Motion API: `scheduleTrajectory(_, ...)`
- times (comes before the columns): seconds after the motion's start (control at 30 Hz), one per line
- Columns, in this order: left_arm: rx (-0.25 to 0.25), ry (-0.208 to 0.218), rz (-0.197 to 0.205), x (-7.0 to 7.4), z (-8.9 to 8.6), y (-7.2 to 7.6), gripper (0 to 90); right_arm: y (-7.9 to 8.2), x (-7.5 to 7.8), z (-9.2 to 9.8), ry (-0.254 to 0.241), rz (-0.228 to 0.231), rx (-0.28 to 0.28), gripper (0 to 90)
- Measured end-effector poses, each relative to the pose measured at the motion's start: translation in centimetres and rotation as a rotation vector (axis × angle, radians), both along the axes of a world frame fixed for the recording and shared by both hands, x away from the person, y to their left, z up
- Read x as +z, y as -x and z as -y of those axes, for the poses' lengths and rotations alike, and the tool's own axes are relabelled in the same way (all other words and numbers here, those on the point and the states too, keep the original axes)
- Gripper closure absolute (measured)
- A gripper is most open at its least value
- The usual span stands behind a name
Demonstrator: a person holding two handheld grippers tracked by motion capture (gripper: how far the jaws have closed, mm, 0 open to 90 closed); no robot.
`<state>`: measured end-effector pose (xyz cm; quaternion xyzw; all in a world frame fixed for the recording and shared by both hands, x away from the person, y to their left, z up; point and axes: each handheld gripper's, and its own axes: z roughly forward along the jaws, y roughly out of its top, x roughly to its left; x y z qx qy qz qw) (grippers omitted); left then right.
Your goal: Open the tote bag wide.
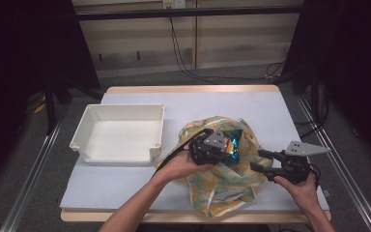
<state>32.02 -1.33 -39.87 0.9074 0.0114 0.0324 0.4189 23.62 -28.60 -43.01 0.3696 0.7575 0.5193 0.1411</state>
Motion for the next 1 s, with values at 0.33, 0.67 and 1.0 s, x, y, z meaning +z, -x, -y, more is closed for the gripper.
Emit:
scheduleTrajectory(0.33, 0.013, 0.042, -0.027, 0.9, -0.5, -0.2, 88.1, 0.0, 0.0, -0.3, 0.009, 0.000, 0.014, 39.2)
scheduleTrajectory(0.67, 0.030, 0.127, -0.058, 2.2, -1.3, -0.4, 88.0, -0.1, -0.1, -0.5, 0.018, -0.006, 0.025, 40.8)
scheduleTrajectory(1.0, 0.045, 0.176, -0.083, 3.3, -1.5, -0.7, 88.0, -0.2, -0.7, -1.6, 0.047, -0.031, 0.063, 40.0)
